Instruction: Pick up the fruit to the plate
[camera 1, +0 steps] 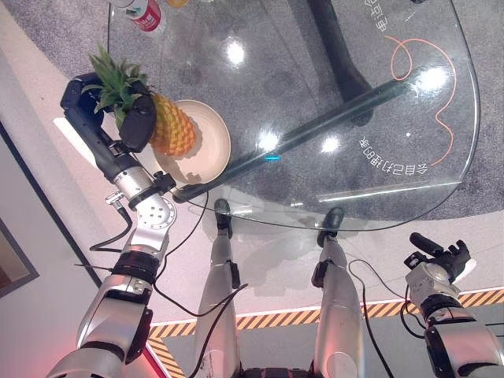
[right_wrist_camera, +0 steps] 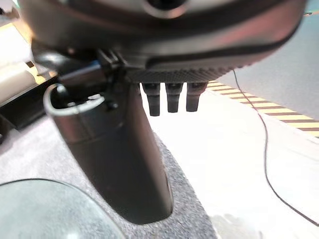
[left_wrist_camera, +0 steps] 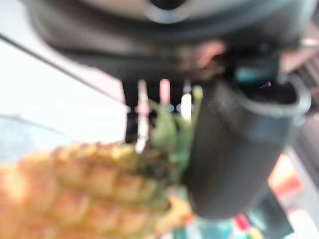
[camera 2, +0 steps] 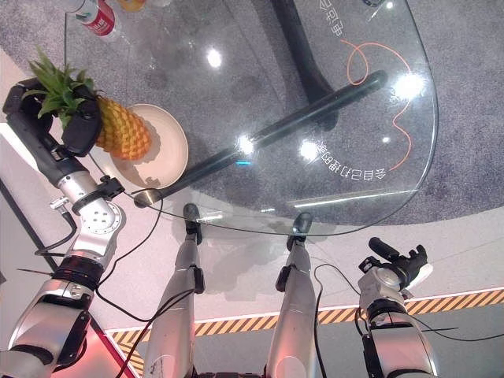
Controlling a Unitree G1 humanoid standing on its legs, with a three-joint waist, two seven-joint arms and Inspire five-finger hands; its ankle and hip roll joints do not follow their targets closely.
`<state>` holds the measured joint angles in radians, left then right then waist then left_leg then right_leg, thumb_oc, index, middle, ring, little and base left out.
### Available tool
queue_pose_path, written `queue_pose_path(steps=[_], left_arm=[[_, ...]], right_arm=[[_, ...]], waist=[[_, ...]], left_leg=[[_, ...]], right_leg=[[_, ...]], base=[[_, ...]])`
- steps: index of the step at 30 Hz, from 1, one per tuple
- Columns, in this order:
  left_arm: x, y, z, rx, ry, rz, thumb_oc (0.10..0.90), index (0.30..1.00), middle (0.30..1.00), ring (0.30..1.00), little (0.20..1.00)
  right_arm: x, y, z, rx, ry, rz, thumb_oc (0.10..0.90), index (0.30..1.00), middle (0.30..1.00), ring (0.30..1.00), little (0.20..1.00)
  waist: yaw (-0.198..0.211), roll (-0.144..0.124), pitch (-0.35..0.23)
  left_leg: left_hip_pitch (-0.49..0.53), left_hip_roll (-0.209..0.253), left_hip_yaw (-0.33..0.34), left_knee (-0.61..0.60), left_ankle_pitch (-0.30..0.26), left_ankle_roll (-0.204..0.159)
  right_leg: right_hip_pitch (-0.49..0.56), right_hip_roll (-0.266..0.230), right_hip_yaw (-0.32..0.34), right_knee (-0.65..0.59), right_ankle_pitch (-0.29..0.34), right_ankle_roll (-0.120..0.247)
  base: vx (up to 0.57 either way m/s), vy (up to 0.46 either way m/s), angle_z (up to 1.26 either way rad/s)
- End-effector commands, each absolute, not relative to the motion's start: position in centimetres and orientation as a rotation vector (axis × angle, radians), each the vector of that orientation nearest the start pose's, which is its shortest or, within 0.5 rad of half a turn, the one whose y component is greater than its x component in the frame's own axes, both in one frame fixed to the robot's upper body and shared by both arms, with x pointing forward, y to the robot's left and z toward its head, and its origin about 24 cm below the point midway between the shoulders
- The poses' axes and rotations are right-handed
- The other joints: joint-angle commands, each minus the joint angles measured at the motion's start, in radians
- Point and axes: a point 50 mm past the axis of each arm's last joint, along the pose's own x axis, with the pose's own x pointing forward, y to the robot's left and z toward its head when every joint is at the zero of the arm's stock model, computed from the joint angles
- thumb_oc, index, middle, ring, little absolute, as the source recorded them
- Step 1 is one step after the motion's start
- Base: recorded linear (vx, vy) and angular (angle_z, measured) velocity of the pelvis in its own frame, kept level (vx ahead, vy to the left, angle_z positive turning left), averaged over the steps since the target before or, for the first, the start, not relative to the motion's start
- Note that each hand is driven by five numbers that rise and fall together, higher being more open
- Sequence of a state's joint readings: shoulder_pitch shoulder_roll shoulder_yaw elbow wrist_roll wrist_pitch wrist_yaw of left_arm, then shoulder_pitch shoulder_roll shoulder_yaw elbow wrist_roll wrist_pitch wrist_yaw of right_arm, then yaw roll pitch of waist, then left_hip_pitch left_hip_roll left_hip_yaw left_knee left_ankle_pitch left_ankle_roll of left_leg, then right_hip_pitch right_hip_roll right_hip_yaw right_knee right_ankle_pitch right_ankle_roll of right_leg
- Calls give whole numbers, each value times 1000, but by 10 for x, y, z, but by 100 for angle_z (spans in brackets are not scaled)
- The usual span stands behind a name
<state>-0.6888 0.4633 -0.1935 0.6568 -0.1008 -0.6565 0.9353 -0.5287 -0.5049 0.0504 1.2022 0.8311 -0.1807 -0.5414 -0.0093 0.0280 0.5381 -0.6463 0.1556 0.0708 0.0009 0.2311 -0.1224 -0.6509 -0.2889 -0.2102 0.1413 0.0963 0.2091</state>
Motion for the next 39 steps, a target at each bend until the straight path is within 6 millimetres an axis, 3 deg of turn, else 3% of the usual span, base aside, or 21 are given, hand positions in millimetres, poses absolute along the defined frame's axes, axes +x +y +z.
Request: queue_pose_path(steps=[1,9,24,39], left_arm=[[334,239,233,48,-1055,761,100,300,300,300,200],[337,234,229,74,-1046,749,100,300,300,300,200],[337,230,231,68,-1076,766,100,300,300,300,200],[337,223,240,-3,-1123,765,100,300,300,300,200]], right_arm=[[258,-351,-15,143,466,-1083,800,900,900,900,900],[258,-343,-24,170,511,-1032,800,900,900,900,900],[267,-337,-19,165,478,-1011,800,900,900,900,900],[278,-322,-16,168,435,-979,800,900,900,900,900]], waist=[[21,-48,-18],[15,-47,-18],[11,-55,-18],[12,-80,-18]], left_leg=[[6,33,0,55,-83,-34],[8,32,2,50,-83,-33],[5,31,0,49,-83,-34],[-21,29,-25,56,-88,-32]], right_leg=[[-24,20,-4,23,39,3],[-28,25,6,19,40,1],[-33,33,12,21,39,-2],[-48,49,17,21,43,-4]], base=[[0,0,0],[0,0,0],[0,0,0],[-2,0,0]])
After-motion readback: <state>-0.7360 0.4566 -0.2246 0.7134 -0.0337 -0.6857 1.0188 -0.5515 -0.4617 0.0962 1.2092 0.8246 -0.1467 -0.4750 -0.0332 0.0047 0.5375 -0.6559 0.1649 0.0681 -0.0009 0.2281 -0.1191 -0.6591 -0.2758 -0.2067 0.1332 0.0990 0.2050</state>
